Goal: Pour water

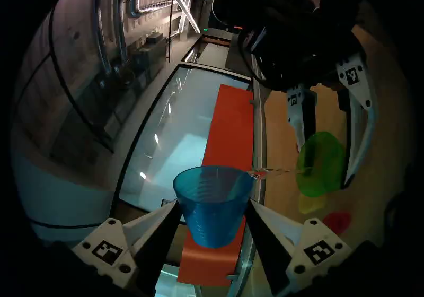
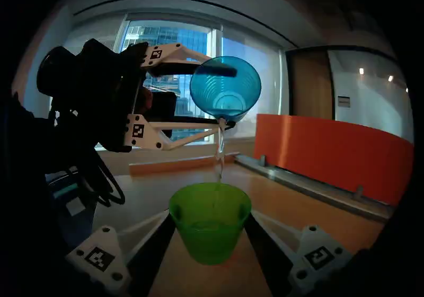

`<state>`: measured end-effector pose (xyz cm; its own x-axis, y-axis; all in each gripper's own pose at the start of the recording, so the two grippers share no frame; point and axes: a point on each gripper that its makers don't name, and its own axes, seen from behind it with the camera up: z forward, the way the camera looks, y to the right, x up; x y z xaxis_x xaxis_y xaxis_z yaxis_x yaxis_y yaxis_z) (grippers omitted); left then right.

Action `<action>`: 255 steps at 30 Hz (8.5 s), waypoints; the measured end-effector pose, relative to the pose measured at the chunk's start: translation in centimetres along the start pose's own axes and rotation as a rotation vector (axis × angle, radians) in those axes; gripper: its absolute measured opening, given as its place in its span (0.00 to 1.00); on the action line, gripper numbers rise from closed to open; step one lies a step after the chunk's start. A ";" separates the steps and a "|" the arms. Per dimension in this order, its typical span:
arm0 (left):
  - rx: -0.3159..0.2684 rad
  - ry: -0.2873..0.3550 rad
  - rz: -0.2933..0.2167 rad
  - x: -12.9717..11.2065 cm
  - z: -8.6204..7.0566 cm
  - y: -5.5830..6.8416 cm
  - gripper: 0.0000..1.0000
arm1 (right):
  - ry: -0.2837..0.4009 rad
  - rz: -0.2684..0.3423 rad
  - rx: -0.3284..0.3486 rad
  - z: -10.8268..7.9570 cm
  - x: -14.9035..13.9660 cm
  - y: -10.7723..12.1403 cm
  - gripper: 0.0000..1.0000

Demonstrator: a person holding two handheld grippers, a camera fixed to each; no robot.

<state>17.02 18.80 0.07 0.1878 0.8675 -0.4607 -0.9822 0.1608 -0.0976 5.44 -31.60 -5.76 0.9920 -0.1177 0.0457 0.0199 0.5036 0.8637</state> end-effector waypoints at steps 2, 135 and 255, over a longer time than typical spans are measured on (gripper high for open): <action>0.004 -0.001 0.013 0.0 0.0 -0.1 0.81 | 0.001 0.000 -0.001 0.0 0.1 0.0 0.88; -0.103 0.072 -1.242 -4.8 -1.1 2.4 0.81 | 0.044 0.000 -0.066 -2.0 2.1 1.5 0.87; -0.791 -0.273 -1.005 -6.4 -3.3 33.6 0.82 | -0.378 0.078 -0.152 -6.4 -14.8 10.1 0.89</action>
<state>-17.18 17.13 -3.18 0.7308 0.6132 0.2999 -0.1258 0.5528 -0.8238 -8.23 -19.31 -0.87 0.8762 -0.3658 0.3137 -0.0074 0.6406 0.7679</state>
